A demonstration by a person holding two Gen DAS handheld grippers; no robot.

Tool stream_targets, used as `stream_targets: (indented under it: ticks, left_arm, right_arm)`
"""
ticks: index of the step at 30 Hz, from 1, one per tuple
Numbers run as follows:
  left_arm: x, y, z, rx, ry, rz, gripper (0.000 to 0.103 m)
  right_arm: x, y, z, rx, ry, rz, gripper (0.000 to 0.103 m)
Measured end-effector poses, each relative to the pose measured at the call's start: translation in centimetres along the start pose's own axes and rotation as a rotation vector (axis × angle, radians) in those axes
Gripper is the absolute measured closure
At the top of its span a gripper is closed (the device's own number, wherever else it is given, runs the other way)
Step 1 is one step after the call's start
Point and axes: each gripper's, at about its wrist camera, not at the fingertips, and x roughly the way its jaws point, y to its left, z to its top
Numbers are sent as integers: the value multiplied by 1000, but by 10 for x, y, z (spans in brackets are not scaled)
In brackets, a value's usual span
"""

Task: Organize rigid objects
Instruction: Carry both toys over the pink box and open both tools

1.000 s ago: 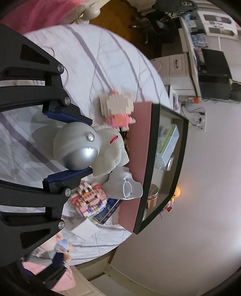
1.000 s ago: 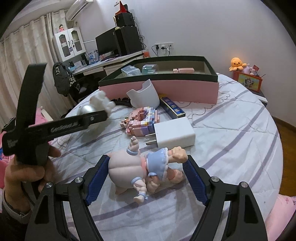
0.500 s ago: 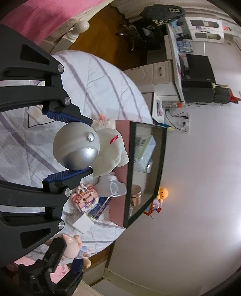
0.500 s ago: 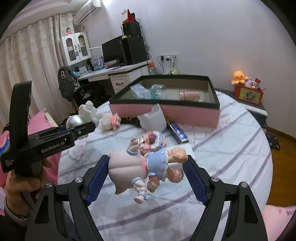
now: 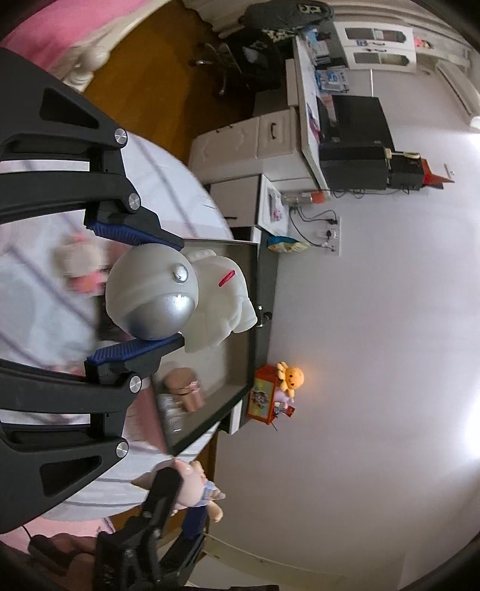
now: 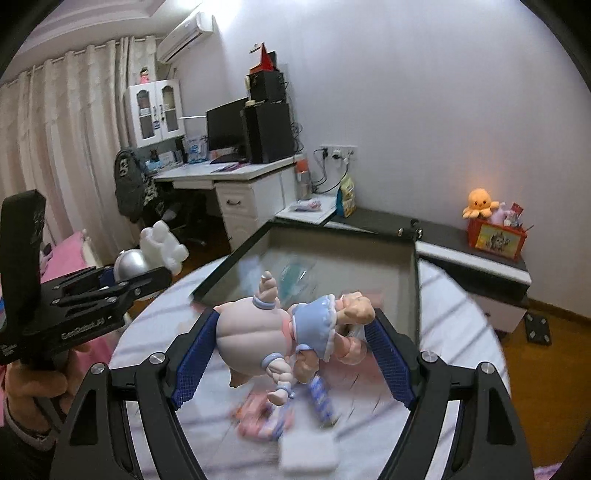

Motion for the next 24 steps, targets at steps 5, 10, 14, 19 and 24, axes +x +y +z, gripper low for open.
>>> stream_targets:
  ticks: [5,10,14,19,24]
  left_arm:
    - [39,-1,36,17,21,-21,57]
    - [89,-4,59,13,73,-28,57]
    - [128,-5,65,7,128,-20,57]
    - [172,-5,65,13,209,-21,57]
    - [201,-6,60,31,285,17,57]
  right_arm:
    - [34,-29,34,55,16,2,22]
    - [76,-56,50,131,65,8,22]
    - [112,-72,52,171,119,4,22]
    - [150,-88,47,212,181,-6,22]
    - [173,-97,46,235,229,-14,22]
